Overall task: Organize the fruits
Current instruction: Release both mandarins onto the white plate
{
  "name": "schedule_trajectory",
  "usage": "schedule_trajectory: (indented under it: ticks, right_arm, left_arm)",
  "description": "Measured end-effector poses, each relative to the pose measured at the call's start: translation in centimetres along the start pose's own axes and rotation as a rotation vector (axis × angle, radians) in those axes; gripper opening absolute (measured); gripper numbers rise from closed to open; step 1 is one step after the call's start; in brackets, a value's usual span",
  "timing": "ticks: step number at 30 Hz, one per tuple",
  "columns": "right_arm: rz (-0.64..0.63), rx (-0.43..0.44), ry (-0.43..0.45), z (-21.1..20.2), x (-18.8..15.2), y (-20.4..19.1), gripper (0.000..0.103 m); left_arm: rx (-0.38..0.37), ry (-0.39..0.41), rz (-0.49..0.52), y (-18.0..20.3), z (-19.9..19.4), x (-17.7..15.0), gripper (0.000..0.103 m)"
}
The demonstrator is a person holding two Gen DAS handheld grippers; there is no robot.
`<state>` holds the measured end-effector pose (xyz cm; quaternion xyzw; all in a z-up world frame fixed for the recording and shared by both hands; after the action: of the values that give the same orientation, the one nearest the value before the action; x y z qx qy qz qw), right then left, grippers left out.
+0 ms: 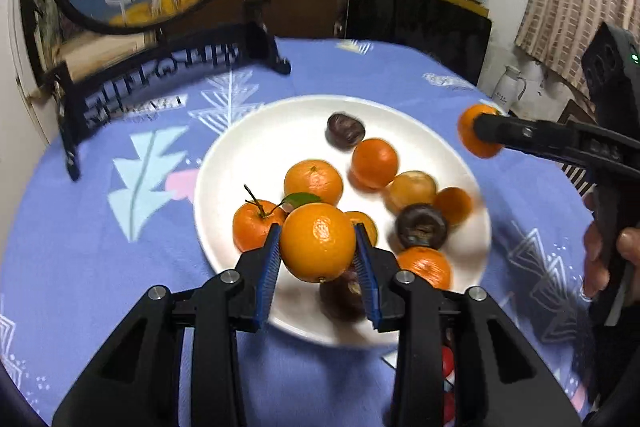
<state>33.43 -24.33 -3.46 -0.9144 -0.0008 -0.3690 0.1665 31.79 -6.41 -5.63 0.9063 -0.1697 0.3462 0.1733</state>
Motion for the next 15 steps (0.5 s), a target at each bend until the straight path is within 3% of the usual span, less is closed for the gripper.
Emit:
schedule_trajectory:
  ticks: [1,3,5,10,15]
  right_arm:
    - [0.009,0.001,0.002,0.6,0.0,0.2,0.044]
    - [0.018,0.002,0.009,1.1,-0.1,0.3,0.049]
    - [-0.019,-0.013,0.029,0.5,-0.7,-0.2,0.053]
    - [-0.074,-0.02,0.074,-2.7,-3.7,-0.7,0.058]
    - [0.025,0.02,0.096,-6.0,-6.9,1.6,0.063]
  left_arm:
    - [0.009,-0.001,0.002,-0.1,0.3,0.0,0.036]
    - [0.031,0.012,0.011,-0.4,0.3,-0.2,0.065]
    - [0.032,0.054,0.008,-0.4,-0.8,-0.3,0.077]
    - [-0.003,0.081,0.034,0.9,-4.4,-2.9,0.08]
    - [-0.024,0.025,0.147,4.1,-6.9,-7.6,0.08]
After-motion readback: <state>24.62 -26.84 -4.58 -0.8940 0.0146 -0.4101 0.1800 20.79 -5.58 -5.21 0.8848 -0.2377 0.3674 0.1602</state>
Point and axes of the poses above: each gripper's, at about its wrist camera, not at the fingertips, and z roughly the way its jaws point, y to its right, x to its top, the point moved 7 cm from there along z, roughly the way its jaws point, and after that the axes turned 9 degrees about -x, right-handed, at the moved point
